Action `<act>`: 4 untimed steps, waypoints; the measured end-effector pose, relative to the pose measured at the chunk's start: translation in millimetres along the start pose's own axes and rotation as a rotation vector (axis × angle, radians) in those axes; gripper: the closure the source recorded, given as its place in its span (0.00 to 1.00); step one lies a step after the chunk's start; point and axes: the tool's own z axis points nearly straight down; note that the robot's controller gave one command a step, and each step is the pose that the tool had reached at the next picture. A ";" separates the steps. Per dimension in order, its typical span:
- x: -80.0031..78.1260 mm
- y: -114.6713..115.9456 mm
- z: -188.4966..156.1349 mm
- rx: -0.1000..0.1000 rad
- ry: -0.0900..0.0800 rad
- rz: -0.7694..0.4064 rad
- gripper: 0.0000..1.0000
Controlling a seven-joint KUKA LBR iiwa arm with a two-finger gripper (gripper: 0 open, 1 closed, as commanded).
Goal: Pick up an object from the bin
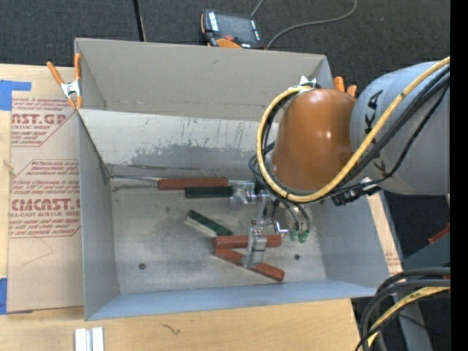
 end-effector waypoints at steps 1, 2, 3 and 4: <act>-8.6 -38.5 130.4 0.002 0.007 0.109 0.00; -10.1 -37.5 126.4 0.000 0.002 0.108 1.00; -19.7 -40.5 -0.1 -0.001 -0.009 0.162 1.00; -29.1 -37.3 74.2 0.002 0.006 0.096 1.00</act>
Offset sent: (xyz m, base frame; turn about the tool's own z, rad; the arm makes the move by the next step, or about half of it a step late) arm 0.0106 -0.0381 -0.1257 0.1083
